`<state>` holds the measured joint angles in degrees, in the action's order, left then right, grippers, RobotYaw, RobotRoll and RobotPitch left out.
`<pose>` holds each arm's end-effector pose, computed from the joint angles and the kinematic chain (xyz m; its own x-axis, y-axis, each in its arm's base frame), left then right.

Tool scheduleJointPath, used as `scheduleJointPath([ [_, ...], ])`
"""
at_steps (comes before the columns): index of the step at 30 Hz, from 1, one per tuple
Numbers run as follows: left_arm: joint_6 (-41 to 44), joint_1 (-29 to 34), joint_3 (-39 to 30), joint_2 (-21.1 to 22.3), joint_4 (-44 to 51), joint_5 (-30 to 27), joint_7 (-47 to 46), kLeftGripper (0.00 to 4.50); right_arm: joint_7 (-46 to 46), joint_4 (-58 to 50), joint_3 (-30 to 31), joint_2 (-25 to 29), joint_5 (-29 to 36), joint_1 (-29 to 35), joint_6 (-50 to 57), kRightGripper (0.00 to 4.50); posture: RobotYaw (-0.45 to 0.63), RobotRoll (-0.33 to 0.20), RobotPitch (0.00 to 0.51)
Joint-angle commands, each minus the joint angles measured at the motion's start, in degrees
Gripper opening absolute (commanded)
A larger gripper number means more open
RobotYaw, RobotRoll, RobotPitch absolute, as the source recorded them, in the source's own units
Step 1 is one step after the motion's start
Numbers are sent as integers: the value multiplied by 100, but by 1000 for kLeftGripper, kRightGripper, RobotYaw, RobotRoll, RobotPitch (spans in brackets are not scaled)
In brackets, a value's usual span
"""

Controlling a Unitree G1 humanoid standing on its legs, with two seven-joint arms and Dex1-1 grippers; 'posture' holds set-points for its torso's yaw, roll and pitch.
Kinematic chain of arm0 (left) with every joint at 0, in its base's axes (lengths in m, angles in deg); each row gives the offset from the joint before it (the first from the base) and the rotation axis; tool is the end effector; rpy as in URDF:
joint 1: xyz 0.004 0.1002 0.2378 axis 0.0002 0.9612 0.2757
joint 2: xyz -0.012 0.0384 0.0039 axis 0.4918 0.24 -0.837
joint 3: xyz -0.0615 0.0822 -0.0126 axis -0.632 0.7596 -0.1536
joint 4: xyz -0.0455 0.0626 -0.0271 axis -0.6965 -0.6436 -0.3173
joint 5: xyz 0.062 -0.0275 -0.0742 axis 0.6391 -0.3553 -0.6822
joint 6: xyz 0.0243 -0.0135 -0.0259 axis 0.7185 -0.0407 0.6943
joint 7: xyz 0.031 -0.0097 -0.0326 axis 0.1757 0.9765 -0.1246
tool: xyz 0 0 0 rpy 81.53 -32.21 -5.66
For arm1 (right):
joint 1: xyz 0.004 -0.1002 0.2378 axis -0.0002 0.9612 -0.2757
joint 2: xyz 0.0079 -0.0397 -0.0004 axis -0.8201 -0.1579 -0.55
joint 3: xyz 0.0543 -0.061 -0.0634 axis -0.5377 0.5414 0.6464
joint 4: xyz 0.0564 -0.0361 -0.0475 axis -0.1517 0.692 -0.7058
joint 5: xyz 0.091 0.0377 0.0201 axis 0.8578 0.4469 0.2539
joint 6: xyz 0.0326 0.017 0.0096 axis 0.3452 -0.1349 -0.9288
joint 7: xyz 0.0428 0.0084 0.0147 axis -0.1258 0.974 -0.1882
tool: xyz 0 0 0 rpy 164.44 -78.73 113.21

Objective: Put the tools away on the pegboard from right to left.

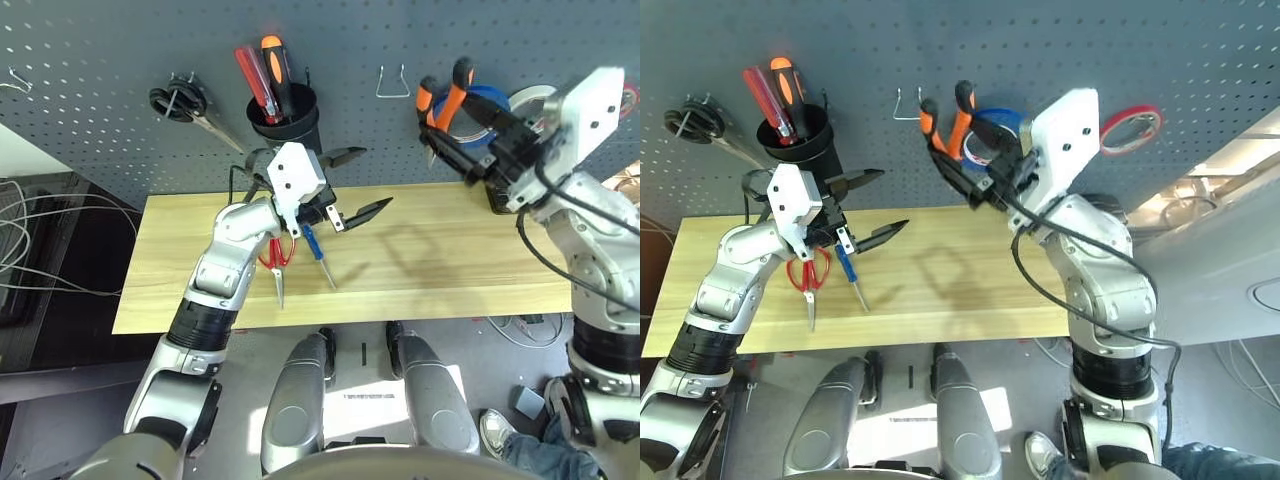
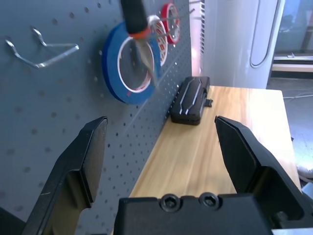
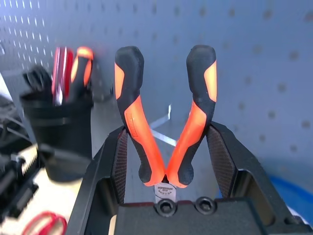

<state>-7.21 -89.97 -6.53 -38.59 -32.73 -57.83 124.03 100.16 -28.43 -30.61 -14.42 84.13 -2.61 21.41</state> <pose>0.2770 0.1586 0.1722 0.4805 -0.8661 0.1379 0.7378 0.4842 0.4704 0.2466 -0.1697 0.2512 0.6909 0.6461 0.3244 -0.5946 0.7631 -0.2534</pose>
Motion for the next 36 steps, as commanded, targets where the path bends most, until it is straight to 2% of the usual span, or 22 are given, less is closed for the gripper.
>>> scheduleJointPath([
  [1,-23,35,3,2,-74,-15,4,4500,-249,129,-131,-174,326,-470,262,2742,48,0,324],
  [6,-12,-32,-22,-7,-81,-42,-16,4500,-308,523,-71,-341,319,-1039,34,2741,59,0,321],
  [10,-16,-86,-32,-31,-111,-48,-41,4500,-184,1014,101,-385,-78,-1433,-797,2741,62,0,318],
  [18,12,-95,-15,-45,-79,-21,-75,4500,17,2083,286,-650,-448,-2006,-2019,2738,91,0,318],
  [26,47,-58,-27,-7,-52,9,-124,4500,193,2854,496,-885,-775,-2017,-2939,2736,116,0,324],
  [36,82,36,-25,60,22,26,-192,4500,208,3066,685,-971,-1148,-1756,-3483,2735,122,0,330],
])
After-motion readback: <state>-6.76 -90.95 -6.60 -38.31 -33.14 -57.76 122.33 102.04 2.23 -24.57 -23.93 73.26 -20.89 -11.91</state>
